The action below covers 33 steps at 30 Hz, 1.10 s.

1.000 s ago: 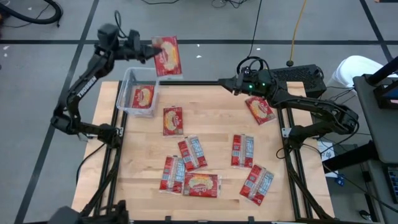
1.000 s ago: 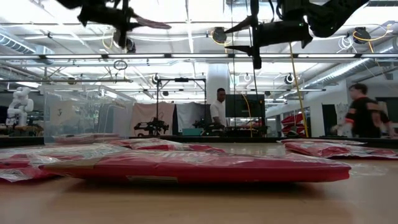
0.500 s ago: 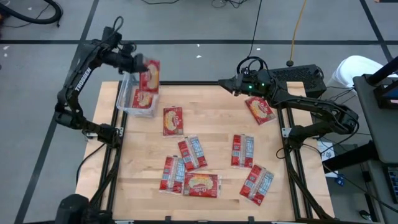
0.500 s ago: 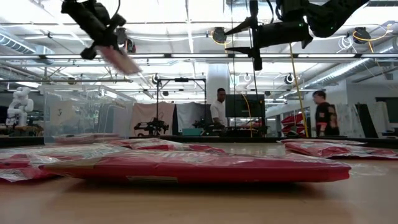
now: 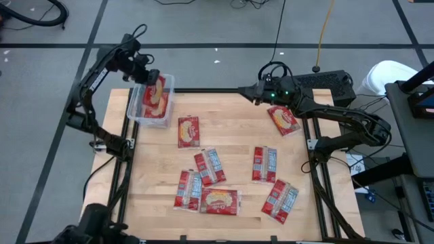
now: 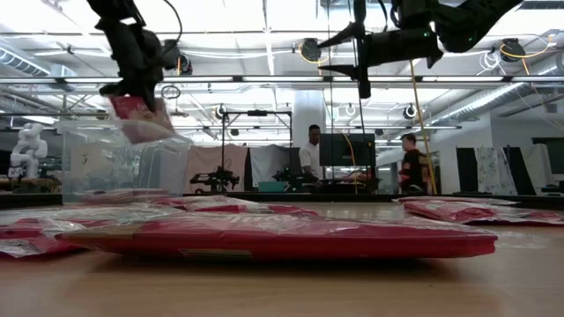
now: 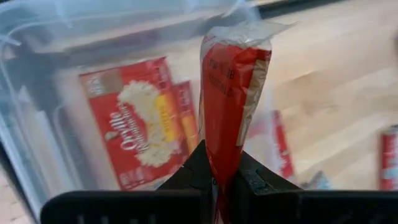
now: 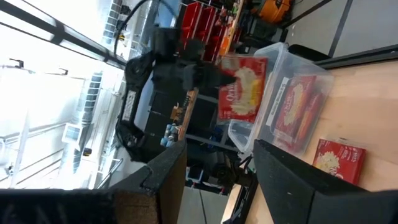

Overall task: Sort popcorn bags into baskets
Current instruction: Put the red popcorn bag into the transparent container

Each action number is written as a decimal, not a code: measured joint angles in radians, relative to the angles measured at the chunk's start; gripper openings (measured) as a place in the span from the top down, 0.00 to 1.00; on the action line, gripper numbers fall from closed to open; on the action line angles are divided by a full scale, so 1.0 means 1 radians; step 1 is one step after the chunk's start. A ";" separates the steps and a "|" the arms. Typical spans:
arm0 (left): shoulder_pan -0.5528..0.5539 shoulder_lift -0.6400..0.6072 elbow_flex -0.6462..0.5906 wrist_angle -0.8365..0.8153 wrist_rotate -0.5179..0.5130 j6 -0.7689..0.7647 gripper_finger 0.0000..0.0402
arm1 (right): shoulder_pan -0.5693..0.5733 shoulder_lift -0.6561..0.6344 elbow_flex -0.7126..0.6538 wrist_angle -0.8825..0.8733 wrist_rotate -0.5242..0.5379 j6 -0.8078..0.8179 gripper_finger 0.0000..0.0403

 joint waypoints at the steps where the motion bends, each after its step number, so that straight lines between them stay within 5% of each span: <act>1: 0.000 0.013 0.000 0.000 -0.020 0.001 0.95 | 0.005 0.000 0.000 0.000 0.000 -0.005 0.55; 16: -0.028 0.128 0.000 0.038 -0.170 -0.086 0.90 | 0.033 0.000 0.000 -0.001 0.002 -0.044 0.55; 33: -0.035 0.159 -0.003 0.051 -0.208 -0.131 0.87 | 0.033 0.000 0.000 -0.001 0.003 -0.048 0.55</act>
